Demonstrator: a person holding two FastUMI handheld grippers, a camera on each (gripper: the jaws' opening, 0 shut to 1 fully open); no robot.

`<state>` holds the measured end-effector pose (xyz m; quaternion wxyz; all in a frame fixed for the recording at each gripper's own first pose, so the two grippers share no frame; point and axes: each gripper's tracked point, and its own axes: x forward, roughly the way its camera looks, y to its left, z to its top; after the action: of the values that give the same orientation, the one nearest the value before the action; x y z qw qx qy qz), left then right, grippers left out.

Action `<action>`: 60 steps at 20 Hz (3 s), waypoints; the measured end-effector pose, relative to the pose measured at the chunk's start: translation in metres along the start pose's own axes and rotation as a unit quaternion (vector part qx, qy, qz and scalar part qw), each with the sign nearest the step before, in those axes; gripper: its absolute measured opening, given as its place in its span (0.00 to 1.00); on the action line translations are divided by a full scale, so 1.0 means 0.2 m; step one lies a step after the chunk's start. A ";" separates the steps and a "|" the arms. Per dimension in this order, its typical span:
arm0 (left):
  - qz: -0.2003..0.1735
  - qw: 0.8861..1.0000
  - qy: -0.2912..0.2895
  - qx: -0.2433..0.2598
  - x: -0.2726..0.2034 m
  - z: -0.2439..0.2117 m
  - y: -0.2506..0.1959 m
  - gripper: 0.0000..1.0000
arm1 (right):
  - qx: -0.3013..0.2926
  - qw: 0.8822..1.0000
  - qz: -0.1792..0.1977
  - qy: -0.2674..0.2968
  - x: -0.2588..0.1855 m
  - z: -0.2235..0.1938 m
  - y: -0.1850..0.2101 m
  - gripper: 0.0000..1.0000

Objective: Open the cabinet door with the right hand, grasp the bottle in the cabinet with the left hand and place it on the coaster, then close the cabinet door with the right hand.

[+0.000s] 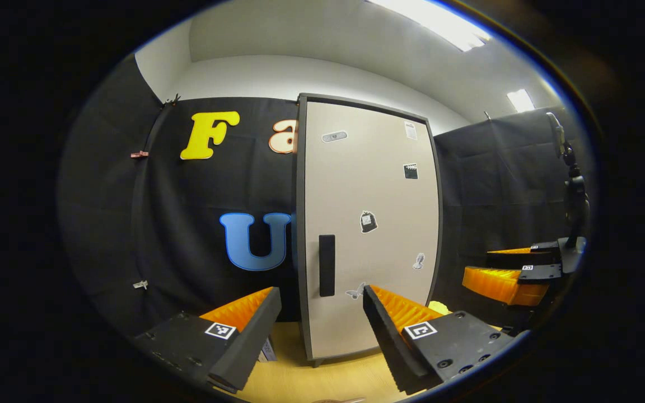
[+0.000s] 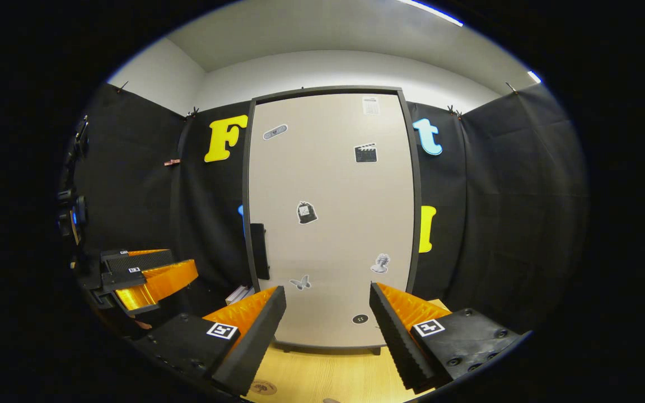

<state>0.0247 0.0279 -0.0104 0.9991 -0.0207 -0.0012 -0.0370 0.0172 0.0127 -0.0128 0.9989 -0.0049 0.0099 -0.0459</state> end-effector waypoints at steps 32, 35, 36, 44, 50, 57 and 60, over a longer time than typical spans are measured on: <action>0.017 1.000 0.005 0.006 -0.10 -0.11 0.65 0.93 | -0.035 0.999 0.003 -0.022 0.66 -0.11 0.65 0.97; 0.018 1.000 0.010 0.006 -0.10 -0.15 0.71 0.93 | -0.039 0.999 -0.001 -0.013 0.78 -0.17 0.70 0.96; 0.020 1.000 0.012 0.006 -0.10 -0.15 0.73 0.93 | -0.035 0.999 -0.001 -0.012 0.81 -0.18 0.71 0.96; 0.038 0.999 0.029 -0.002 -0.08 -0.23 0.89 0.94 | -0.033 0.998 -0.040 -0.024 1.05 -0.21 0.70 0.86; 0.042 0.998 0.045 -0.009 -0.07 -0.30 0.97 0.94 | -0.035 0.997 -0.062 -0.027 1.14 -0.22 0.71 0.78; 0.060 0.997 0.055 -0.016 -0.08 -0.35 1.06 0.94 | -0.036 0.995 -0.084 -0.032 1.21 -0.22 0.69 0.44; 0.065 0.996 0.059 -0.025 -0.09 -0.37 1.08 0.93 | -0.037 0.995 -0.089 -0.034 1.19 -0.22 0.69 0.35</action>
<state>0.0229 0.2421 -0.0928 0.9969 -0.0434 0.0604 0.0270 0.2659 0.1284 -0.0629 0.9898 -0.0445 -0.0224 -0.1336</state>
